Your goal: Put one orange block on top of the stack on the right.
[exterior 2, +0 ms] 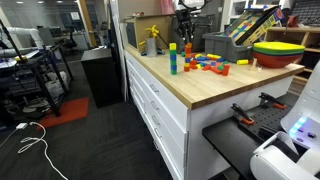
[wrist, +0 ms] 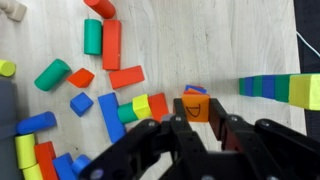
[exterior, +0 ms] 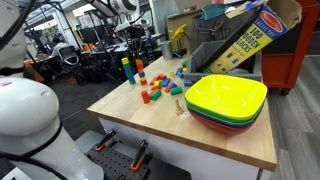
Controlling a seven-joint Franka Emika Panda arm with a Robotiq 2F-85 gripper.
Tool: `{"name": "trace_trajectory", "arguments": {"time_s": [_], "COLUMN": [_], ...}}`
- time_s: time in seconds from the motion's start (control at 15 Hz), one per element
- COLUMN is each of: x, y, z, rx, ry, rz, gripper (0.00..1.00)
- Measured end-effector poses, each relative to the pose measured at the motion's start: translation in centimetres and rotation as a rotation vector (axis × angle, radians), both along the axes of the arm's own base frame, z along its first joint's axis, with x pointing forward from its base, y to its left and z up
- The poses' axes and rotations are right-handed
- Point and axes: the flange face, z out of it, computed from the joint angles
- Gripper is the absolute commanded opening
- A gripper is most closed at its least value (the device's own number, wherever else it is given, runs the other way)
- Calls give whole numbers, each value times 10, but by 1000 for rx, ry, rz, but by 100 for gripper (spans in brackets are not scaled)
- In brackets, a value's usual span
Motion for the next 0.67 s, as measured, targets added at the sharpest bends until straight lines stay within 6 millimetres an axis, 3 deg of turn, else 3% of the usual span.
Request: {"name": "trace_trajectory", "arguments": {"time_s": [0.53,0.6,0.67], "x": [0,0,0], "y": [0,0,0], "z": [0,0,0], "rx": [0,0,0], "ry": [0,0,0], "rz": [0,0,0], "gripper": [7,20,54]}}
